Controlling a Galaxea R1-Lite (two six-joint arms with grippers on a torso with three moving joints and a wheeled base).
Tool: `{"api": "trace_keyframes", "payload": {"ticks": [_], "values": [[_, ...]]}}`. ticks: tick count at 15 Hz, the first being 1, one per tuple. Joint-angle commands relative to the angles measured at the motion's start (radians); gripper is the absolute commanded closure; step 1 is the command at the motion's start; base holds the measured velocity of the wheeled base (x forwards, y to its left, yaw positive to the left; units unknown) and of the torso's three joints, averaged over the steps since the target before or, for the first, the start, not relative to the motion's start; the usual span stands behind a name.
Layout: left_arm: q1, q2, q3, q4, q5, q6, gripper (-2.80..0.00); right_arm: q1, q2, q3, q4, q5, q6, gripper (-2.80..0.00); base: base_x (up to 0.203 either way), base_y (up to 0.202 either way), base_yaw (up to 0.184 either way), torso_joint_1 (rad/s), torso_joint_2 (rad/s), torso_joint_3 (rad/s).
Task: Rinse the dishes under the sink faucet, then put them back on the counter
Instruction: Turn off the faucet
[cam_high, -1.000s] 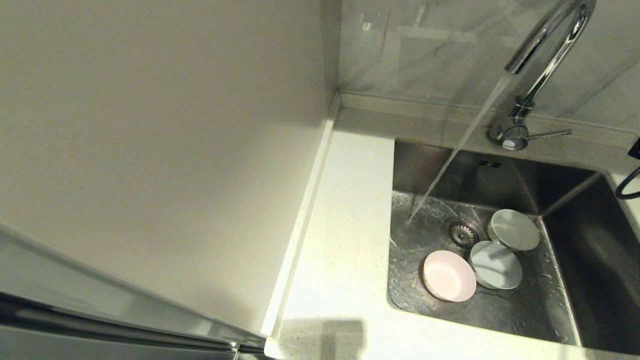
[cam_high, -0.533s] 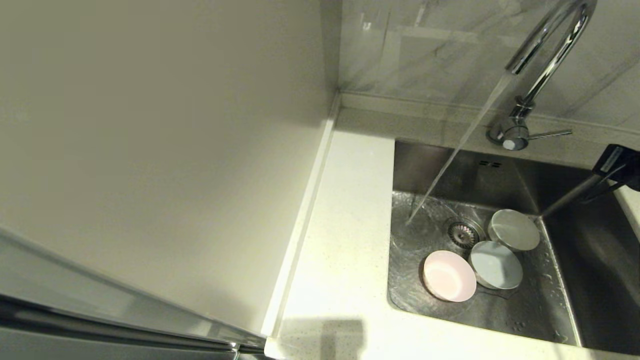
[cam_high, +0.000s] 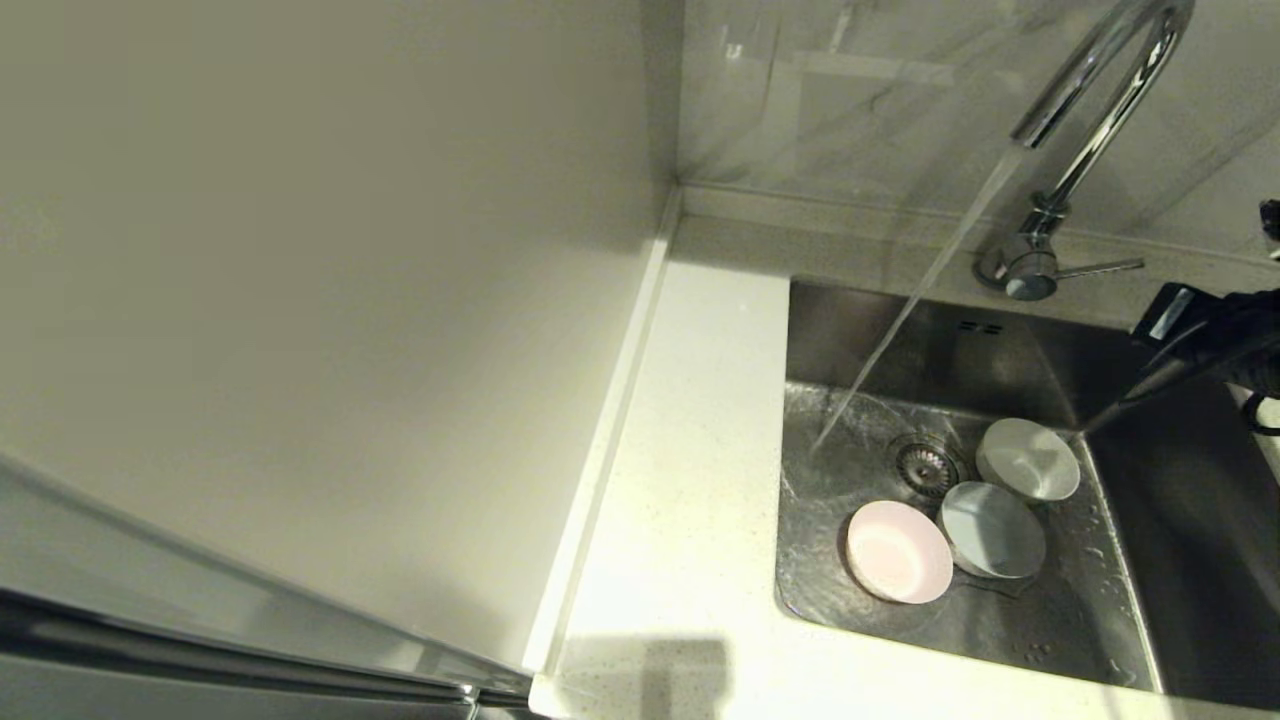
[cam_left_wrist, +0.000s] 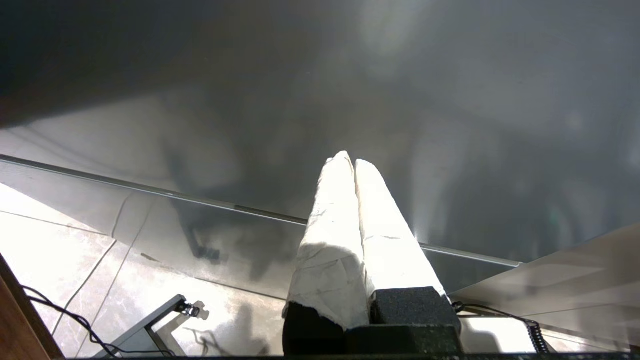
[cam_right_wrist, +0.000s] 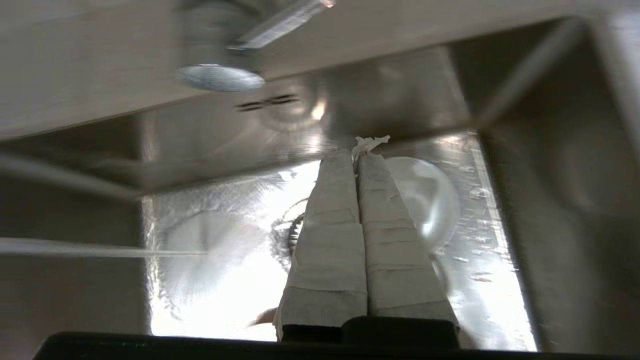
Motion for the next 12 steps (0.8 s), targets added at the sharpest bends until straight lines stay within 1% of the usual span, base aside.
{"api": "trace_keyframes", "payload": {"ticks": [1, 4, 6, 9, 12], "values": [[0.0, -0.003, 0.0, 0.0, 0.0, -0.001, 0.0, 0.037, -0.024, -0.004, -0.001, -0.001, 0.014, 0.0, 0.0, 0.0, 0.0, 0.0, 0.0, 0.0], [0.0, -0.003, 0.0, 0.0, 0.0, -0.001, 0.0, 0.099, -0.042, -0.011, 0.024, -0.001, 0.057, 0.0, 0.0, 0.0, 0.0, 0.0, 0.0, 0.0], [-0.001, -0.003, 0.0, 0.0, 0.0, -0.001, 0.0, 0.125, -0.045, -0.012, 0.03, -0.002, 0.078, 0.0, 0.0, 0.0, 0.0, 0.0, 0.0, 0.0], [0.0, -0.003, 0.0, 0.0, 0.0, -0.001, 0.0, 0.148, -0.027, -0.028, 0.024, -0.008, 0.089, 0.0, 0.0, 0.0, 0.0, 0.0, 0.0, 0.0], [0.0, -0.003, 0.0, 0.0, 0.0, -0.001, 0.0, 0.149, 0.017, -0.085, 0.021, -0.012, 0.088, 0.0, 0.0, 0.0, 0.0, 0.0, 0.0, 0.0]]}}
